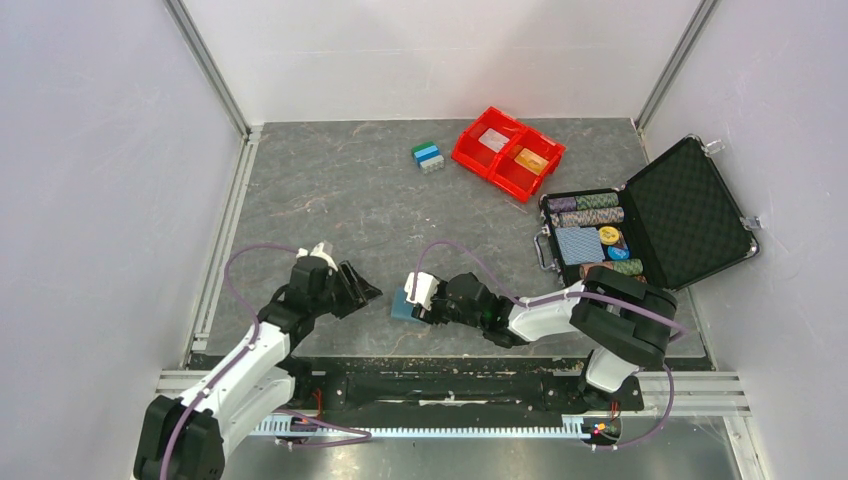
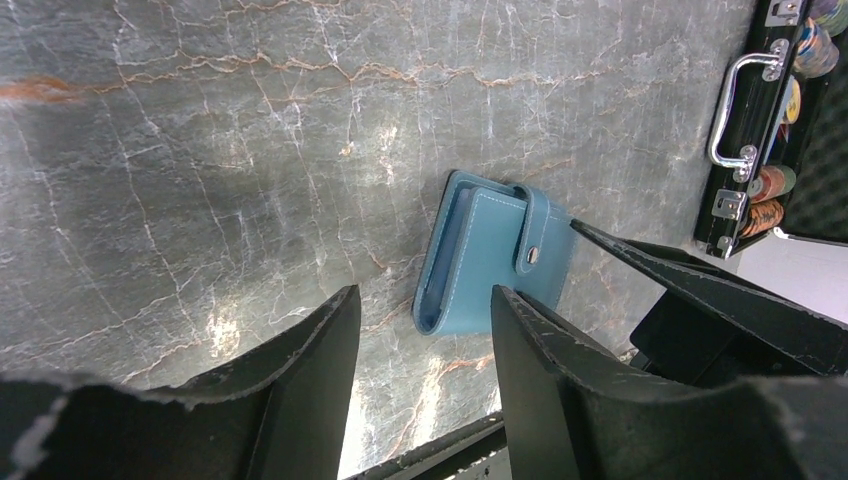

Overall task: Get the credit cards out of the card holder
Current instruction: Open the card holder at the center of the board.

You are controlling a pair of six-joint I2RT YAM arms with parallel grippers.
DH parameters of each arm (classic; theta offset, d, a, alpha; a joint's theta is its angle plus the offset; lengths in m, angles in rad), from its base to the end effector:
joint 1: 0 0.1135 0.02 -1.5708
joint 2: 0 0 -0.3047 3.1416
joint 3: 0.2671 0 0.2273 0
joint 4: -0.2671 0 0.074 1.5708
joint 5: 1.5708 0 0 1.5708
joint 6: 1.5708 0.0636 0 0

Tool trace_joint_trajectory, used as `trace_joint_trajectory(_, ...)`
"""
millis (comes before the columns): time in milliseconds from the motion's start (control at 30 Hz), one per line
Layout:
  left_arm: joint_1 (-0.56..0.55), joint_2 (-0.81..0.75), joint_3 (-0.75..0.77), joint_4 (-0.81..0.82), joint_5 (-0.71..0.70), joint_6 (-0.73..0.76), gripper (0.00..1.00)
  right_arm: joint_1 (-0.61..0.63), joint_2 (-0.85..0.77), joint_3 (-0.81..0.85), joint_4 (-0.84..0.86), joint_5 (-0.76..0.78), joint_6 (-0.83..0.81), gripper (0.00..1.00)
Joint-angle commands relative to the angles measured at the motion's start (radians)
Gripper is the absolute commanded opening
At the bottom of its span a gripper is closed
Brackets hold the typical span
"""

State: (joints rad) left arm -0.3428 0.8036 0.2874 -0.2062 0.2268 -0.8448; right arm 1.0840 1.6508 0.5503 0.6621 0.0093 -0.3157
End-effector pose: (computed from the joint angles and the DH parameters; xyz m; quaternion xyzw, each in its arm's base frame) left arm 0.1184 -0.0574 0.1869 -0.1798 0.8887 -0.3143 0.2812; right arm 0.1510 0.2841 0.1906 -0.5417 0.6472 0.1974 0.4988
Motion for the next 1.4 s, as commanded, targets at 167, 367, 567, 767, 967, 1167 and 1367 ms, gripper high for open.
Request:
trace_joint_trajectory(167, -0.001, 0.022, -0.004, 0.047, 0.052, -0.007, 0.56, 0.004, 0.032, 0.034, 0.059, 0.025, -0.006, 0.52)
trace_joint_trajectory(367, 0.0, 0.024, -0.004, 0.057, 0.085, 0.01, 0.52, 0.015, 0.064, 0.053, 0.057, 0.082, 0.046, 0.43)
trace_joint_trajectory(567, 0.0, 0.056, 0.001, 0.073, 0.133, 0.014, 0.49, 0.019, 0.051, 0.038, 0.052, 0.157, 0.138, 0.04)
trace_joint_trajectory(767, -0.001, 0.063, 0.004, 0.084, 0.155, 0.008, 0.48, 0.021, 0.006, 0.017, 0.06, 0.17, 0.267, 0.0)
trace_joint_trajectory(967, -0.002, 0.085, 0.003, 0.169, 0.235, -0.022, 0.47, 0.02, -0.018, 0.027, 0.043, 0.173, 0.36, 0.0)
trace_joint_trajectory(1167, -0.001, 0.148, -0.006, 0.202, 0.239, -0.044, 0.47, 0.014, -0.018, 0.146, -0.127, 0.232, 0.41, 0.07)
trace_joint_trajectory(1367, -0.001, 0.17, -0.024, 0.202, 0.193, -0.051, 0.46, 0.01, 0.005, 0.117, -0.087, 0.156, 0.204, 0.43)
